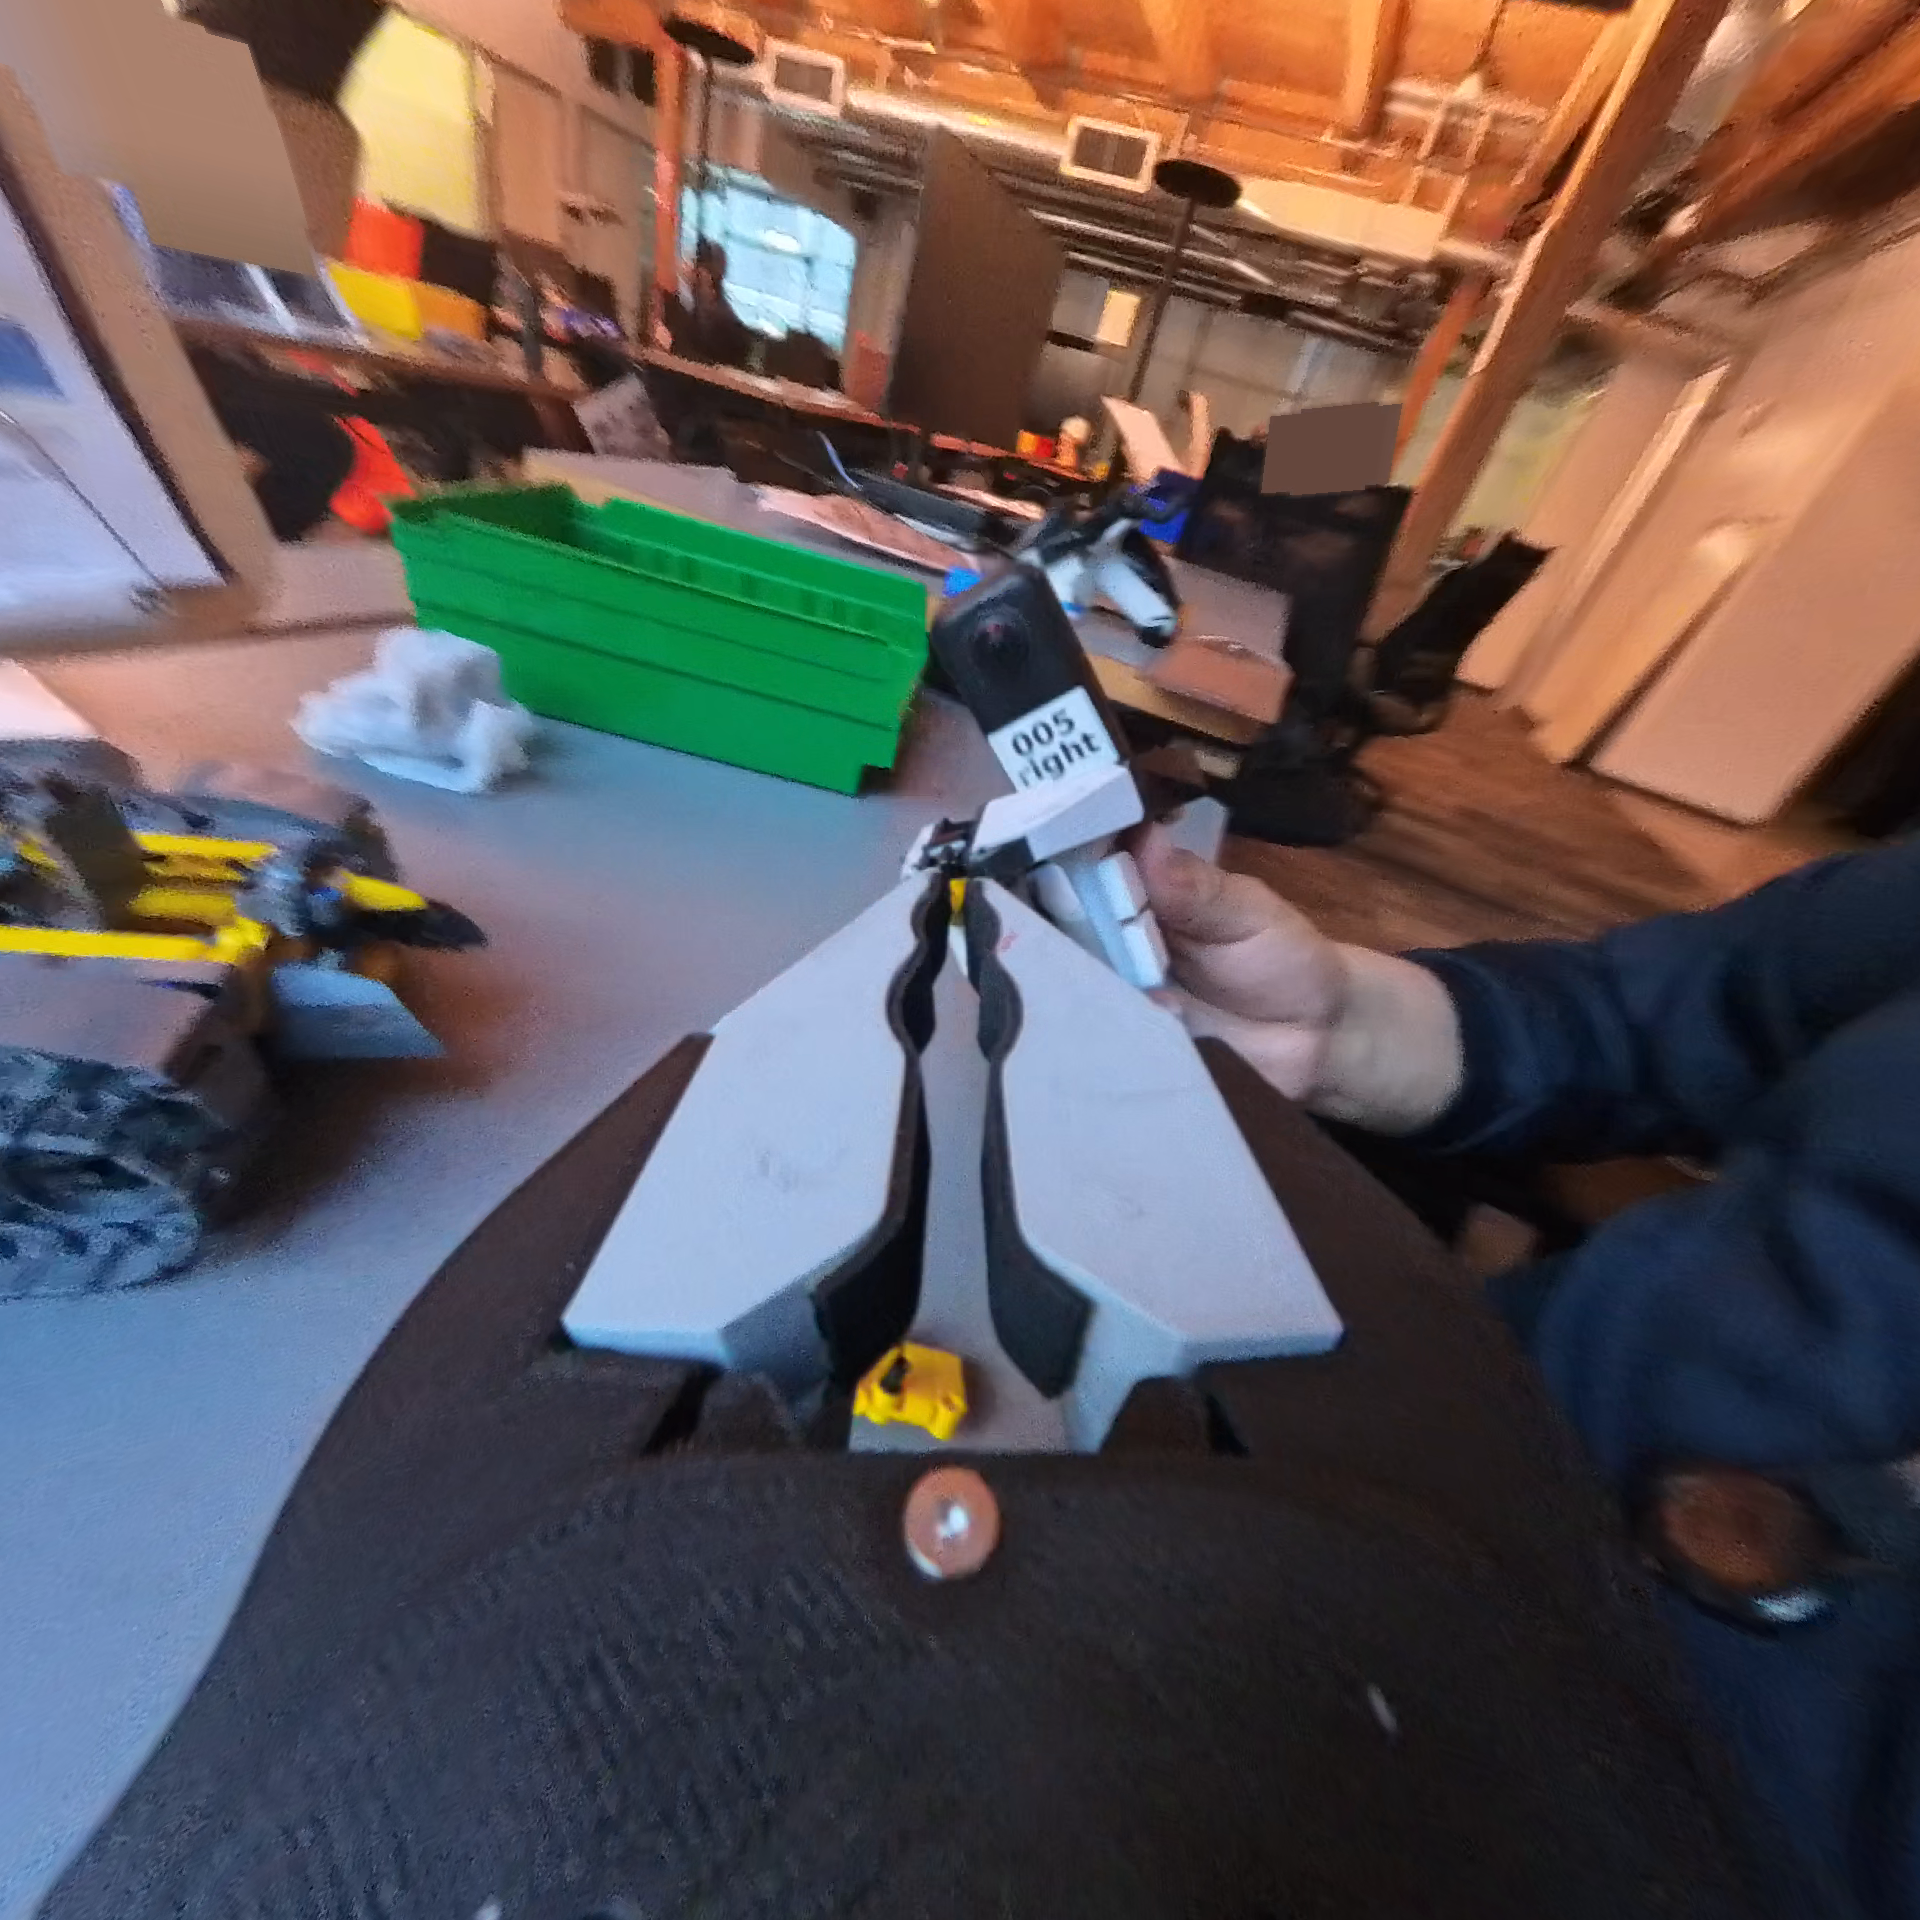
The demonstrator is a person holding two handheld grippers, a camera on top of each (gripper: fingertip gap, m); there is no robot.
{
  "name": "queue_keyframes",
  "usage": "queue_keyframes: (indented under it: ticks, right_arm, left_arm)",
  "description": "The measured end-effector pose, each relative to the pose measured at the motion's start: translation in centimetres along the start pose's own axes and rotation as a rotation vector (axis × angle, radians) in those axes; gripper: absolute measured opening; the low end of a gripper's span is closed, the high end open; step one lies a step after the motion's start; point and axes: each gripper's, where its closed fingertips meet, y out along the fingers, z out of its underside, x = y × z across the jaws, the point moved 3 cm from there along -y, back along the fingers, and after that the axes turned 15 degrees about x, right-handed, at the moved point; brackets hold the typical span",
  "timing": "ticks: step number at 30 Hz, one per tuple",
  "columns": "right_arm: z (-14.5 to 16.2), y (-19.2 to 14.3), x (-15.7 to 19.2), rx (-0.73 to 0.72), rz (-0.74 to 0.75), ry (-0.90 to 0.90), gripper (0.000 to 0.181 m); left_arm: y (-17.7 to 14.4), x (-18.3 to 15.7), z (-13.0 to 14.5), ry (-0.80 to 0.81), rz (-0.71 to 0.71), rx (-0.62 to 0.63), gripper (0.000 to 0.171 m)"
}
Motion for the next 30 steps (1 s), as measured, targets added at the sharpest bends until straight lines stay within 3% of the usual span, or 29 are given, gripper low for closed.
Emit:
queue_keyframes:
  ticks: [3, 9, 14, 23, 26, 30]
  right_arm:
    - [0.22, 0.22, -0.06, 0.043, 0.065, -0.078, 0.006]
    - [0.33, 0.51, 0.32, 0.039, 0.040, -0.113, 0.006]
    - [0.41, 0.72, 0.62, 0.046, 0.035, -0.139, 0.006]
    - [0.22, 0.49, 0.77, 0.001, -0.093, -0.009, 0.006]
    - [-0.14, 0.19, 0.68, -0.060, -0.207, 0.134, 0.005]
    - [0.18, 0.37, 0.24, -0.044, -0.182, 0.146, 0.002]
  left_arm:
    - [-0.23, 0.29, 0.21, -0.068, 0.096, 0.038, 0.000]
    - [-0.59, 0.31, 0.27, -0.033, 0.081, 0.108, 0.011]
    - [-0.71, -0.11, 0.21, -0.043, 0.123, 0.097, 0.002]
    - [-0.57, -0.51, -0.08, -0.021, 0.151, 0.013, 0.007]
    - [-0.86, -0.47, -0.23, 0.043, 0.117, 0.024, 0.010]
    - [-0.71, -0.50, -0.10, 0.095, 0.052, 0.089, 0.014]
